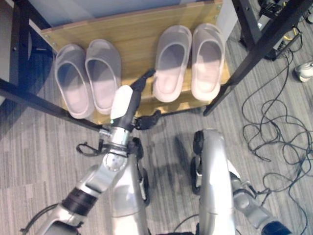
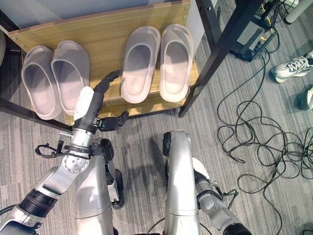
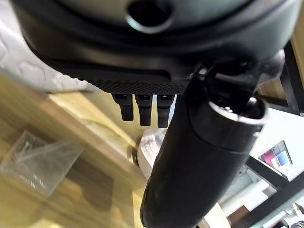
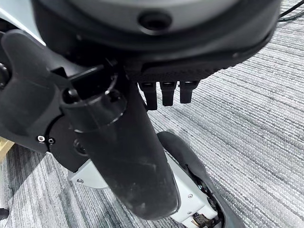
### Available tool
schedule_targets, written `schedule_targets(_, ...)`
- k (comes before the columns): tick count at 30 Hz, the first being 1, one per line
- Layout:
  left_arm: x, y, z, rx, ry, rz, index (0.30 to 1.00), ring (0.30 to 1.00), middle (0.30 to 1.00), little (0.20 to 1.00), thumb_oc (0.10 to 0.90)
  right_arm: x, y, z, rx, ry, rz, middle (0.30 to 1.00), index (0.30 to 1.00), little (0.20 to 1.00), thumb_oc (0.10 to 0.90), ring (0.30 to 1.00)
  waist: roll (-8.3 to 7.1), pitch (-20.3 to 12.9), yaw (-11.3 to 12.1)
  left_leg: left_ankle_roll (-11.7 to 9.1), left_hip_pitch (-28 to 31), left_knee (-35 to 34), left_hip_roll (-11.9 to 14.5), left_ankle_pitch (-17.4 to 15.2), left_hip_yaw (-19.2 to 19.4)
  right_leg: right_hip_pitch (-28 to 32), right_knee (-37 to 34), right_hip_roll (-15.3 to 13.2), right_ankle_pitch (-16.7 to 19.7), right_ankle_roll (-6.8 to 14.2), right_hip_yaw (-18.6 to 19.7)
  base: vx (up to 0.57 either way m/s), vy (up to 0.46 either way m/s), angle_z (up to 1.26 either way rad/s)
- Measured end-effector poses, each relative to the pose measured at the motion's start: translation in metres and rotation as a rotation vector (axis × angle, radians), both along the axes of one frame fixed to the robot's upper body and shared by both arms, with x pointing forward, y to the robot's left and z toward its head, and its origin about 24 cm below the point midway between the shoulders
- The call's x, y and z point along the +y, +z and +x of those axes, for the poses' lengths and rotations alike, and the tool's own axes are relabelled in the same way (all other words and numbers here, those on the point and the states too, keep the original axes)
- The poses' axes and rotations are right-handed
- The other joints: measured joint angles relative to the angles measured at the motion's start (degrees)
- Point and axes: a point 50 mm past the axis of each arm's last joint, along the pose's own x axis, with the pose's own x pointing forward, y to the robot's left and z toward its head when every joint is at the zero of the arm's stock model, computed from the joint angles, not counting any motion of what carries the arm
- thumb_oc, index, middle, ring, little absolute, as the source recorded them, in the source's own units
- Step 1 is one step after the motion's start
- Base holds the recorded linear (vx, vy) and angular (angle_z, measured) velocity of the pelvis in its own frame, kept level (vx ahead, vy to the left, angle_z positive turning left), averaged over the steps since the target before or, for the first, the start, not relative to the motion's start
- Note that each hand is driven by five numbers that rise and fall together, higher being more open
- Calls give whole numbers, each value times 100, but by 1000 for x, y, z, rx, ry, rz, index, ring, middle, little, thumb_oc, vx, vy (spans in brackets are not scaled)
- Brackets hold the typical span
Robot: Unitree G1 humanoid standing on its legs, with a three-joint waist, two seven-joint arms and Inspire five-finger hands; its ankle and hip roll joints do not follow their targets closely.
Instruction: Arrange the slippers neatly on the shoe rack.
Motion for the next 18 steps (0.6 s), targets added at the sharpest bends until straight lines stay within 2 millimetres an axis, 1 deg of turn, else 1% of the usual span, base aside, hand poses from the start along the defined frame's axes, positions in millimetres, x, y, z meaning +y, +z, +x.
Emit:
schedule_targets(2,-4,-3,0,23,-24,-9,900,900,900,900,800,0,1,1,-4,1,0,900,900,900,800,900,-1,0,-36,0,0,0,-1,0,1,1,-1,3,-3,6,2,0,0,0)
schedule_targets(5,-16,-5,-1,70,-89,-80,900,900,900,900,800,1,1,2,-4,2,-1,900,900,900,800,900,-1,0,-40,3,-4,-1,-5,-1,2,3,-4,5,-5,9,7,0,0,0)
schedule_targets(7,-18,-5,-1,77,-105,-75,900,900,900,900,800,1,2,2,-4,2,-1,900,900,900,800,900,-1,0,-50,3,-3,-1,-5,-1,3,3,-5,6,-5,9,7,0,0,0)
schedule_targets(12,-24,-4,-1,133,-161,-192,900,900,900,900,800,1,1,2,-1,0,-3,900,900,900,800,900,-8,0,-42,3,-7,1,-10,-1,3,6,-5,5,-8,15,8,0,0,0)
schedule_targets(18,-30,-3,0,148,-193,-220,900,900,900,900,800,1,1,3,1,2,-5,900,900,900,800,900,-32,-1,-47,4,-9,1,-15,-2,3,10,-6,2,-15,30,9,0,0,0)
